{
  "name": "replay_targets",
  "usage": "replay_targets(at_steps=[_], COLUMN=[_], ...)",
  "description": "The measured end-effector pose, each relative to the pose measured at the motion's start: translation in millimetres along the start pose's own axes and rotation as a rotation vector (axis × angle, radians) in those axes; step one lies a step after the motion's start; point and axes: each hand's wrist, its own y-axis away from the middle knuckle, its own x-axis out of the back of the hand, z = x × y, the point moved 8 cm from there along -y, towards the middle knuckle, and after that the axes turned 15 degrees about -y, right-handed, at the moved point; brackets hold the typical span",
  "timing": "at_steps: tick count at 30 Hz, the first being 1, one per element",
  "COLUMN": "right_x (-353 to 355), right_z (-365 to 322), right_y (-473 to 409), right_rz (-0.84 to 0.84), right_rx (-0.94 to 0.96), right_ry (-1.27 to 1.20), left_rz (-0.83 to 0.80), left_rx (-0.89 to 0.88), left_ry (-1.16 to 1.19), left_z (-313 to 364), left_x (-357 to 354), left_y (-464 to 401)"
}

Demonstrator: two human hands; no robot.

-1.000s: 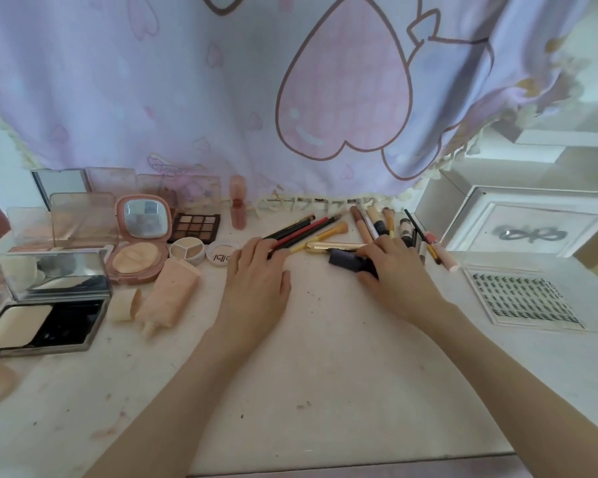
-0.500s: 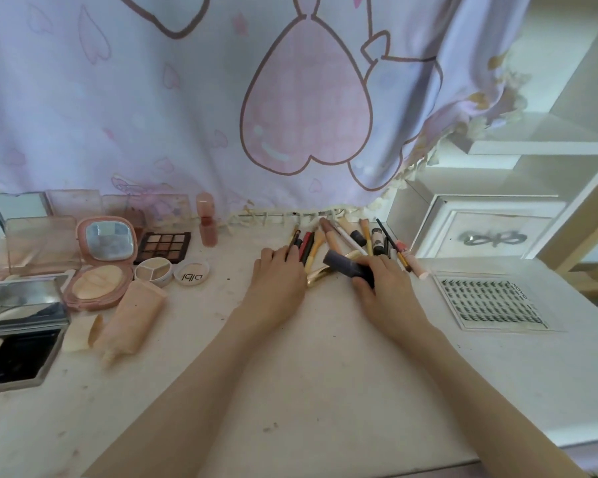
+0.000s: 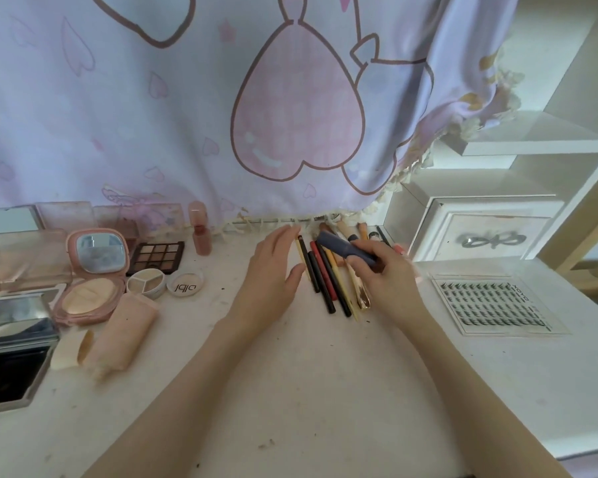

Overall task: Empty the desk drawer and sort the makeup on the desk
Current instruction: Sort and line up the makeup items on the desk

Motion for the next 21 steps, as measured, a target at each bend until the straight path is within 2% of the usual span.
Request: replay_targets(at_steps=[5,7,9,13,17,19,21], right_x=[-45,-62,-75,-76,-73,-70,-59], right_z=[2,4,3,3,2,3,10], right_y=[-8,-7,-2,4,4,4,2], right_rz=[-0.164,-0.185,-0.196,-0.162,-0.118,-0.102,-0.036], right_rx=[-0.301,-0.398,-0.447,-0.416,-0.39,-0.395,-0.424], right_ry=[-0.612,-0.751,-0.825,-0.869,-0.909,-0.915,-0.985], left_rz=[0.115,0.164,0.172,0.141,0.094,0.113,0.195], left_rx=[-0.137,-0.166,-0.133,-0.026,-0.037,-0.035,0.048], left_ry=[0.073,0.059,0.092,0.216,0.272,0.282,0.307], left_z=[-1,-2,-5,-7,2,1,-18], left_x=[26,33,35,32,28,31,43], left_y=[10,14,16,14,11,11,12])
